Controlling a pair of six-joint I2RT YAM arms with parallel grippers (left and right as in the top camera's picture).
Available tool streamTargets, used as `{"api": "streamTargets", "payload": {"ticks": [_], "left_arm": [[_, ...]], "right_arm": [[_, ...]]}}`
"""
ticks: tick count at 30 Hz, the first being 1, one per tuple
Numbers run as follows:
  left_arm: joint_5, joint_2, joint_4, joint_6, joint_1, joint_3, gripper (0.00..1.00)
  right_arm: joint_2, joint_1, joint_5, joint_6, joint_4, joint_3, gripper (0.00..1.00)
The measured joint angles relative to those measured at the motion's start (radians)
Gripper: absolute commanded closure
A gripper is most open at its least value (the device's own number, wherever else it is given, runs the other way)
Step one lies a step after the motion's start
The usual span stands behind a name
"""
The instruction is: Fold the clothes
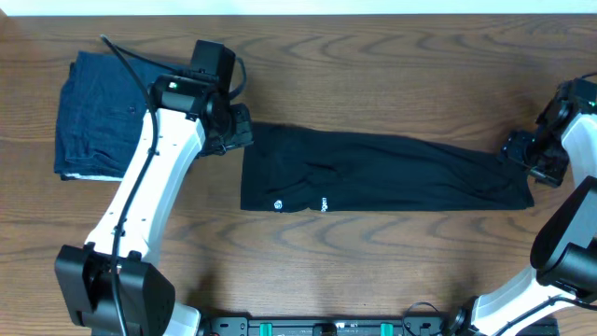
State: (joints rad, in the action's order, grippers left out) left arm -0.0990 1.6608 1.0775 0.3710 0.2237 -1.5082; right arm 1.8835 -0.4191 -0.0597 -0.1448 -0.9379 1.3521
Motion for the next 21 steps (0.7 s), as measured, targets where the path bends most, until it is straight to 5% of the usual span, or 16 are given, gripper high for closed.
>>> {"api": "streamTargets", "payload": {"ticks": [14,18,21], "left_arm": [[-0.001,0.002,0.007,0.0,-0.005,0.014,0.43],[-0.001,0.002,0.011,0.0,-0.005,0.015,0.43],[-0.001,0.002,0.012,0.0,-0.005,0.014,0.43]], "right_arm": [[0.0,-0.018,0.016,0.107,0.259,-0.169,0.2],[-0.003,-0.024,0.035,0.111,0.339,-0.222,0.28],[-0.019,-0.024,0.055,0.116,0.387,-0.256,0.46]]}}
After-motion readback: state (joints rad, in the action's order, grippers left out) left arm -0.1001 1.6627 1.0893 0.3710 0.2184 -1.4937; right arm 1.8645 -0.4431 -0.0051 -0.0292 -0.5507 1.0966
